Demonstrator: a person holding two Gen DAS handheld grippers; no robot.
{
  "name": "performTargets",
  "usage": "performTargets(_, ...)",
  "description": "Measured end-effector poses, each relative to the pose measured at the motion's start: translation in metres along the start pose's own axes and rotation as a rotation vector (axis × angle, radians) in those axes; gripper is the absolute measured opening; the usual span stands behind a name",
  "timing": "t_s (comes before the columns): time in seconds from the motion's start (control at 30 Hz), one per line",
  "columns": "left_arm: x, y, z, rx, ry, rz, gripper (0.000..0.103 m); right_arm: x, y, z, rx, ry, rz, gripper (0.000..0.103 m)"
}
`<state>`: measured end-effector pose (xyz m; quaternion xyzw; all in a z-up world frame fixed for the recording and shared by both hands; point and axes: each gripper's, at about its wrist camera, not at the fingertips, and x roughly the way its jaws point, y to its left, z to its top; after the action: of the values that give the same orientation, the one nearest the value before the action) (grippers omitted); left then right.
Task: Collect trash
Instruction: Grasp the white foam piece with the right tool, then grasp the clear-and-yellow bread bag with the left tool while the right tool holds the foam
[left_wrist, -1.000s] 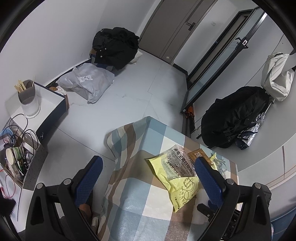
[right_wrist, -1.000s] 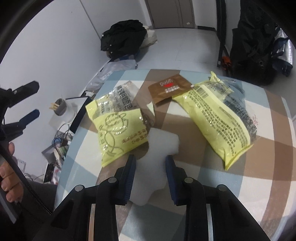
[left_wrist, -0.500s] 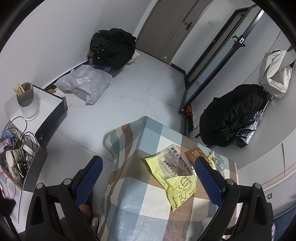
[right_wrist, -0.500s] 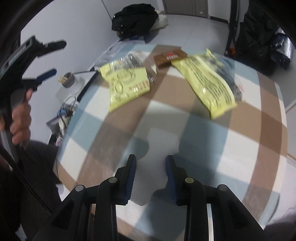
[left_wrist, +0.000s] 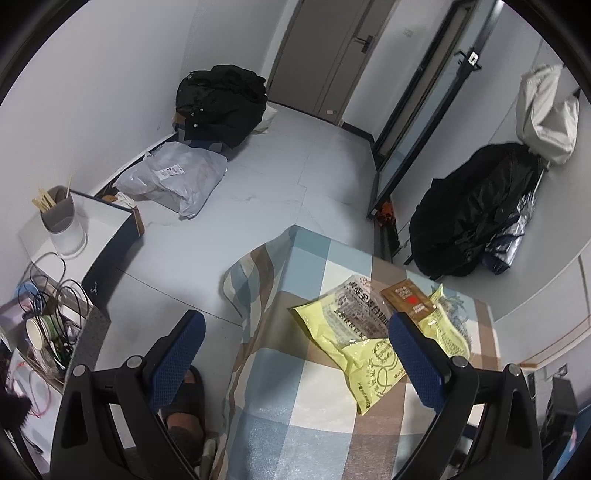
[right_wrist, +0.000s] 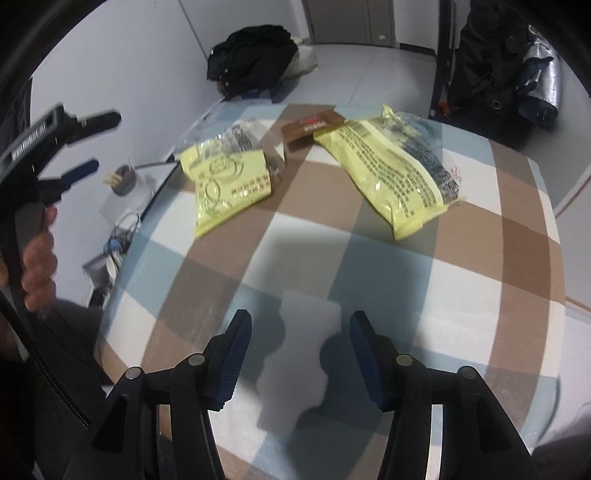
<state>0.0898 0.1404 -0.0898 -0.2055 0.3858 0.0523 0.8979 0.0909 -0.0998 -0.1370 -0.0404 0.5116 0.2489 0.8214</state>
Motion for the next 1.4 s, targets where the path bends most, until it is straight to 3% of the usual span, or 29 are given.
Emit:
performTargets(0.07,-0.006,-0.006,0.003,0.044,-0.036,0.010,0.098,0.002,-0.003,0.001,0.019,-0.017,-0.008,0.049)
performTargets(0.1,-0.007,-0.009,0.006,0.071,-0.039,0.006,0.098,0.004,-0.004,0.002,0.028,-0.017,-0.015,0.036)
performTargets(0.13,-0.007,-0.012,0.008,0.092,-0.038,0.005,0.098,0.005,-0.005,0.001,0.034,-0.009,-0.013,0.033)
performTargets(0.23,-0.004,-0.021,0.015,0.152,-0.008,-0.013,0.098,0.004,-0.010,0.000,0.041,-0.006,0.020,0.032)
performTargets(0.47,0.028,-0.049,0.023,0.423,0.166,-0.095,0.098,-0.009,-0.023,-0.006,0.062,-0.065,0.093,0.031)
performTargets(0.63,0.069,-0.067,0.021,0.549,0.349,-0.166,0.098,-0.010,-0.032,-0.013,0.076,-0.094,0.134,0.031)
performTargets(0.83,0.099,-0.088,0.010,0.724,0.472,-0.199,0.098,-0.010,-0.045,-0.012,0.107,-0.107,0.178,0.031)
performTargets(0.93,0.115,-0.093,0.002,0.818,0.529,-0.143,0.098,-0.010,-0.047,-0.011,0.112,-0.108,0.192,0.031)
performTargets(1.07,0.137,-0.083,-0.002,0.790,0.638,-0.128,0.099,-0.007,-0.050,-0.012,0.121,-0.104,0.209,0.031)
performTargets(1.3,0.127,-0.088,-0.013,0.880,0.590,-0.120,0.100,-0.004,-0.059,-0.010,0.153,-0.106,0.230,0.031)
performTargets(1.4,0.122,-0.089,-0.016,0.893,0.573,-0.109,0.095,-0.002,-0.062,-0.010,0.165,-0.102,0.236,0.031)
